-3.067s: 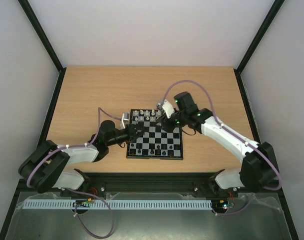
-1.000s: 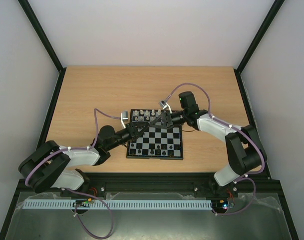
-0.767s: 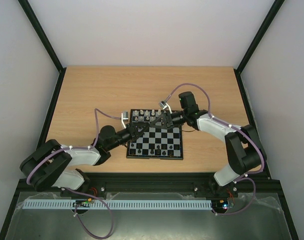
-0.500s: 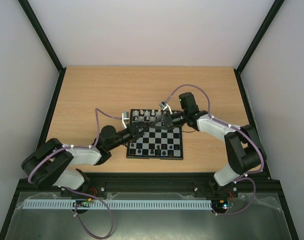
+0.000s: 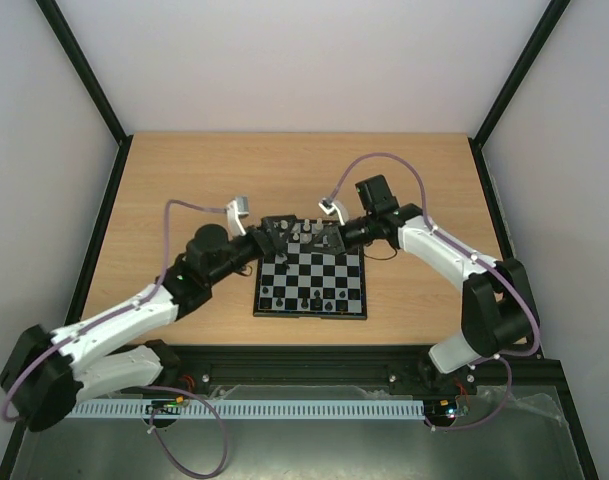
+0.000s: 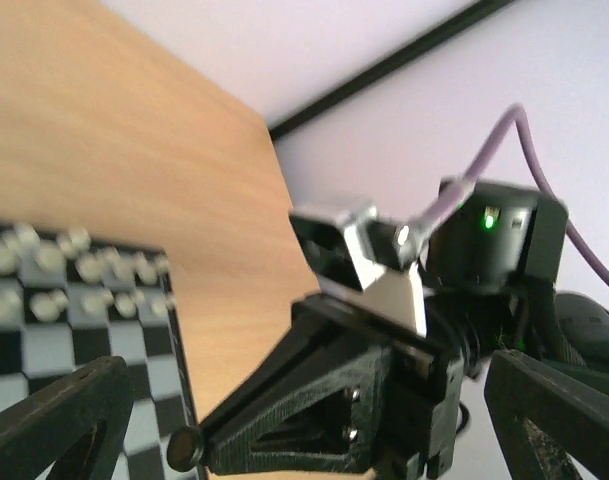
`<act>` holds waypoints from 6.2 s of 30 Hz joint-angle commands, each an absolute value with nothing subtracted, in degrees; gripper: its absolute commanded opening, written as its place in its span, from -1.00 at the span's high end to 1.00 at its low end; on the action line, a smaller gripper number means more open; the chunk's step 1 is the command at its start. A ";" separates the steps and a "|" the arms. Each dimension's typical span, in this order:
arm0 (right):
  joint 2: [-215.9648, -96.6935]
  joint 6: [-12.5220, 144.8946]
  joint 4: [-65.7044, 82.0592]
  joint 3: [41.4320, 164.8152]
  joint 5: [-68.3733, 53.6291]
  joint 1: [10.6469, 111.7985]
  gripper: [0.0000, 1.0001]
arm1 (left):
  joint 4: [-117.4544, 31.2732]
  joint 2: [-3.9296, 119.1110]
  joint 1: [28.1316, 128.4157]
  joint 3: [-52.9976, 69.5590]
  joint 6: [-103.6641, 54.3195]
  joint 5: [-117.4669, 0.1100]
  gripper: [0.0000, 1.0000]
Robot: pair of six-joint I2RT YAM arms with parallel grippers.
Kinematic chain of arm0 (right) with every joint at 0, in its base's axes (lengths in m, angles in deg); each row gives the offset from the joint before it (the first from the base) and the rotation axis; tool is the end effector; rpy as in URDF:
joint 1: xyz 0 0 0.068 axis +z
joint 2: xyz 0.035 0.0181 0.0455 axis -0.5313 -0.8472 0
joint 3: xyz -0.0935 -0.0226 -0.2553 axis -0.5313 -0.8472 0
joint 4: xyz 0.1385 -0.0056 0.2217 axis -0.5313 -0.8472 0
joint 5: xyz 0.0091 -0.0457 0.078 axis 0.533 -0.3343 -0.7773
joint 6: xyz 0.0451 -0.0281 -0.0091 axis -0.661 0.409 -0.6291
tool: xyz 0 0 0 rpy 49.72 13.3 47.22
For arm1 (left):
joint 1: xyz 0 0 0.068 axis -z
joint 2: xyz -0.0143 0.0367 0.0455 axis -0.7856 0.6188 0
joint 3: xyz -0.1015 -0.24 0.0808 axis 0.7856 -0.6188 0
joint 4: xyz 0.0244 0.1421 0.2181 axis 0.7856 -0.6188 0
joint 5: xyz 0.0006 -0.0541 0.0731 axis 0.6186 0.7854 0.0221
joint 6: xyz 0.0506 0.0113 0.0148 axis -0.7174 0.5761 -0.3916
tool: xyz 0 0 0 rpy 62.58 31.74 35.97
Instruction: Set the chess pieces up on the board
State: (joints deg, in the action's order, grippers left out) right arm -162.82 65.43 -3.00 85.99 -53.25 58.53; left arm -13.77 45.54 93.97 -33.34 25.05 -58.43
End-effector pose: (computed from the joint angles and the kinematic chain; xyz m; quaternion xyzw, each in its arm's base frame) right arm 0.2774 0.1699 0.2484 -0.3178 0.7703 0.5002 0.2354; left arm 0.1811 -0.1713 0.2646 -0.0673 0.7123 -0.5799 0.3896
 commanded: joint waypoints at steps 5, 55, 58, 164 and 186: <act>-160.96 87.95 -24.50 95.71 -27.98 62.13 0.97 | -60.47 35.82 91.07 -17.02 -3.58 -80.70 -0.99; -189.97 105.14 -45.73 113.71 9.96 90.55 0.80 | -63.47 37.20 66.64 -22.73 -18.06 -70.91 -0.99; -190.07 105.00 -45.63 113.71 9.83 90.70 0.74 | -63.35 37.28 66.63 -22.69 -18.06 -70.70 -0.99; -157.47 87.25 -9.44 79.81 -15.07 69.45 0.31 | -42.15 73.12 85.78 -21.39 -10.87 -58.41 0.65; -171.97 80.63 -13.14 94.83 -27.26 69.54 0.30 | -15.33 65.66 76.72 -38.13 6.49 -42.66 0.75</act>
State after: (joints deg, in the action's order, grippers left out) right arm -166.71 83.63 -9.51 91.32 -21.80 69.57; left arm -25.69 66.21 78.45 -36.03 1.40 -48.50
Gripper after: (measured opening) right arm 0.351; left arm 0.130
